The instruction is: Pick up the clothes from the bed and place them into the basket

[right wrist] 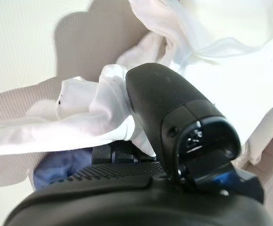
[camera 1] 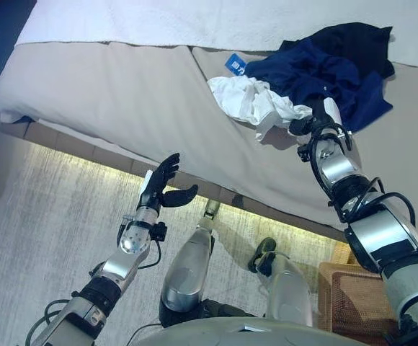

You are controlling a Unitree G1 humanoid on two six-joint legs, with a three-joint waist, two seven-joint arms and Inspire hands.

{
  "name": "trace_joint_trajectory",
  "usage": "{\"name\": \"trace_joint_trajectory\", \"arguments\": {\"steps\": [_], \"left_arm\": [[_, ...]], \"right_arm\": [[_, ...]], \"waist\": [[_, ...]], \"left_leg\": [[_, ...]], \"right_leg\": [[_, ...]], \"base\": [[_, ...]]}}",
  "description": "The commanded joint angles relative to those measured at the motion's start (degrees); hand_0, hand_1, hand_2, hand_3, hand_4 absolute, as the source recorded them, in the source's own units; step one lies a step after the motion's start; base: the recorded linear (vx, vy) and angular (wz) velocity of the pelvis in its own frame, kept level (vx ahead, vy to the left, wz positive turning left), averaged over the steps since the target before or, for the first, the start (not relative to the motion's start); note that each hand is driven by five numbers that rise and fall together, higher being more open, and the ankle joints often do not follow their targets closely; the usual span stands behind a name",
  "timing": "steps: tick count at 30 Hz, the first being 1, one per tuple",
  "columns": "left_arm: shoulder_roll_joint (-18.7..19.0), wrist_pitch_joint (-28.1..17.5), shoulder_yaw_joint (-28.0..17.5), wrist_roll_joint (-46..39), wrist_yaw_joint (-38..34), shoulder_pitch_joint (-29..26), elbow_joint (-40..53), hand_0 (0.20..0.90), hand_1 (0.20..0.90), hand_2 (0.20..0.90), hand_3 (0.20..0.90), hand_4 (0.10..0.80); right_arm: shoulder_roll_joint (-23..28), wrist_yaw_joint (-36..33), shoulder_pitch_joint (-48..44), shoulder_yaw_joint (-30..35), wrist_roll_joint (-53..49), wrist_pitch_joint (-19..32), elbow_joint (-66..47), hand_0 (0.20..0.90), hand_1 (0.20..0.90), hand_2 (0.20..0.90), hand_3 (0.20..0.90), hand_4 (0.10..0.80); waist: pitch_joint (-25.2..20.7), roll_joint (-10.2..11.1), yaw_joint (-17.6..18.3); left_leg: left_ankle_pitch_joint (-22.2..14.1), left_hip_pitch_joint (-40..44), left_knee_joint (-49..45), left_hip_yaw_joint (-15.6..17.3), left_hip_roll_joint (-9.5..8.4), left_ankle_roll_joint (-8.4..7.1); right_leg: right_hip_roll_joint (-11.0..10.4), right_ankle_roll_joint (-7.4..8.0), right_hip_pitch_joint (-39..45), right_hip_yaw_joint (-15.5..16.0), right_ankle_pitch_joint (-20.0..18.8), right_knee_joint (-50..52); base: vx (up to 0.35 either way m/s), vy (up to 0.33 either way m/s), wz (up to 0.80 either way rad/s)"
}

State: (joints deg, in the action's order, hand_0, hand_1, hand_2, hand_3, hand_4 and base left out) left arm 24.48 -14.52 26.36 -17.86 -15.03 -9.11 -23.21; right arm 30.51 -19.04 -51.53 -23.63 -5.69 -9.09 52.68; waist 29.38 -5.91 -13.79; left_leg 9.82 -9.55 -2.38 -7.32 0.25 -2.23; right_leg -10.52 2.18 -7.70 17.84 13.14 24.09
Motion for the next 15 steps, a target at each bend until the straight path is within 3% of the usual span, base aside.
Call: {"name": "trace_joint_trajectory", "arguments": {"steps": [1,8,12,15], "left_arm": [[1.18,-0.93,-2.85,2.12,-1.48,1.84,1.88,0.900,0.900,0.900,0.900,0.800],[1.62,0.78,-4.02,3.66,1.16,4.00,0.16,0.900,0.900,0.900,0.900,0.800],[1.87,0.69,-4.91,3.99,3.16,4.56,-1.09,0.900,0.900,0.900,0.900,0.800],[2.34,0.78,-5.91,4.03,5.47,4.23,-2.67,0.900,0.900,0.900,0.900,0.800]], "right_arm": [[5.23,-2.36,-0.02,-1.16,2.93,4.28,-8.96,0.300,0.300,0.300,0.200,0.100],[8.87,-2.52,2.80,1.99,-0.70,4.06,-17.36,0.300,0.300,0.300,0.200,0.100],[8.38,9.90,4.64,7.66,-23.83,7.66,-19.36,0.300,0.300,0.300,0.200,0.100],[7.99,22.35,5.10,10.61,-38.95,6.08,-17.86,0.300,0.300,0.300,0.200,0.100]], "waist": [[-11.00,5.47,2.24],[-16.11,6.87,3.71],[-17.69,7.50,3.98],[-18.47,8.17,3.83]], "left_leg": [[-10.29,5.35,-2.46,3.17,-1.59,1.83],[-11.41,9.88,-0.79,4.28,-0.95,2.00],[-11.86,11.75,0.03,4.28,-0.65,1.82],[-12.03,12.66,0.51,4.15,-0.43,1.52]], "right_leg": [[2.18,0.46,6.05,-4.83,-12.28,-17.61],[2.41,1.07,9.97,-6.52,-12.79,-19.99],[2.43,1.14,11.90,-6.96,-12.90,-21.12],[2.48,1.13,12.89,-6.87,-12.88,-21.64]], "base": [[0.101,-0.033,-0.11],[0.133,-0.030,-0.05],[0.093,-0.026,-0.06],[0.071,-0.044,-0.04]]}}
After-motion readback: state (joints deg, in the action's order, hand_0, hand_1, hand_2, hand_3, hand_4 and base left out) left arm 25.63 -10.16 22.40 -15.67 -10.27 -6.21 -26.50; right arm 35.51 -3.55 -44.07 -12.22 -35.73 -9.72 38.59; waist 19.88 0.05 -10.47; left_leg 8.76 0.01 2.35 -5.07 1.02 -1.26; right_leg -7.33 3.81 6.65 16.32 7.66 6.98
